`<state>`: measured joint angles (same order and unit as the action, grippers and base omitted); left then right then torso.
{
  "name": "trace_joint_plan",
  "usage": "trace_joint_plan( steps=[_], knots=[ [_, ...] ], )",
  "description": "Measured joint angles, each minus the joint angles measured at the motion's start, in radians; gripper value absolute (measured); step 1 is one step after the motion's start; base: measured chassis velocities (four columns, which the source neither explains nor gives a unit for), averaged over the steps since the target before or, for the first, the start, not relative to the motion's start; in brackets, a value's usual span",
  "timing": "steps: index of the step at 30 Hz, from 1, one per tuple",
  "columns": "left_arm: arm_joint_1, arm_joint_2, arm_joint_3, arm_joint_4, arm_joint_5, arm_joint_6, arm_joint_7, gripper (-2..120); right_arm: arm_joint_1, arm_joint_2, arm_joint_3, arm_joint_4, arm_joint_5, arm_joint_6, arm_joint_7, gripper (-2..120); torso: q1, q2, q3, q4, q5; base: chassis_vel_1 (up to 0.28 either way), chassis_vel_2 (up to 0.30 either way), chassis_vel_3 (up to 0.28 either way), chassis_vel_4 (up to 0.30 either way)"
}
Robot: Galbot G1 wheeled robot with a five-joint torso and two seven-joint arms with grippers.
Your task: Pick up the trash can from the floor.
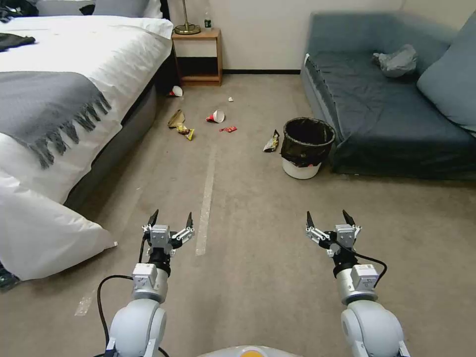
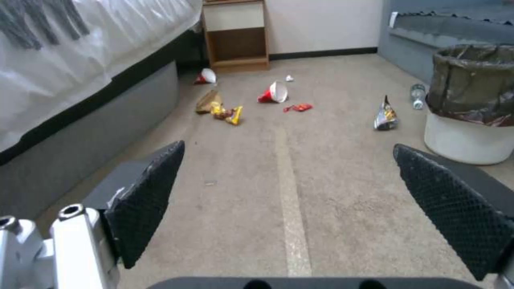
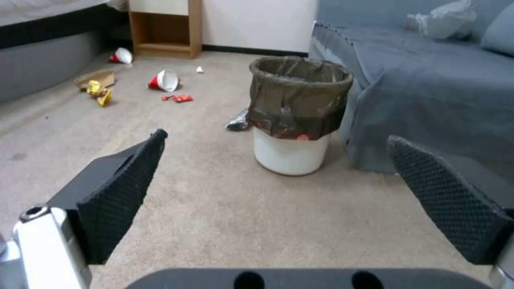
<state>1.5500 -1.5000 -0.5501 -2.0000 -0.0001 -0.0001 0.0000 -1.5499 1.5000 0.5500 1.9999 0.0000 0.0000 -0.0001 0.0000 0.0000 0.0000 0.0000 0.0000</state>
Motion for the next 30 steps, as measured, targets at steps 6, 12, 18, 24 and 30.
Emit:
trace_joint_plan(
  steps=[6,12,18,24,30],
  knots=[
    [0.000,0.001,-0.001,0.001,-0.002,-0.002,0.000,96,-0.006,0.001,-0.001,0.000,-0.006,0.010,0.000,100,0.000,0.000,0.000,0.0002,-0.0001,0.000,0.000,0.000,0.000],
    [0.030,0.098,-0.084,0.074,-0.120,-0.154,-0.120,94,-0.122,0.022,-0.047,0.014,-0.107,0.190,-0.012,100,0.000,0.000,0.000,0.0002,0.0001,0.000,0.000,0.000,0.000],
    [0.032,0.119,-0.087,0.098,-0.168,-0.189,-0.100,95,-0.141,0.025,-0.052,0.016,-0.115,0.217,-0.023,100,0.000,0.000,0.000,-0.0002,-0.0002,0.000,0.000,0.000,0.000],
    [0.028,0.123,-0.078,0.106,-0.185,-0.204,-0.064,95,-0.123,0.027,-0.038,0.017,-0.118,0.219,-0.020,100,0.000,0.000,0.000,0.0000,-0.0002,0.000,0.000,0.000,0.000],
    [0.022,0.125,-0.076,0.122,-0.187,-0.223,-0.041,95,-0.112,0.027,-0.031,0.016,-0.116,0.219,-0.016,100,0.000,0.000,0.000,0.0000,0.0000,0.000,0.000,0.000,0.000]
  ],
)
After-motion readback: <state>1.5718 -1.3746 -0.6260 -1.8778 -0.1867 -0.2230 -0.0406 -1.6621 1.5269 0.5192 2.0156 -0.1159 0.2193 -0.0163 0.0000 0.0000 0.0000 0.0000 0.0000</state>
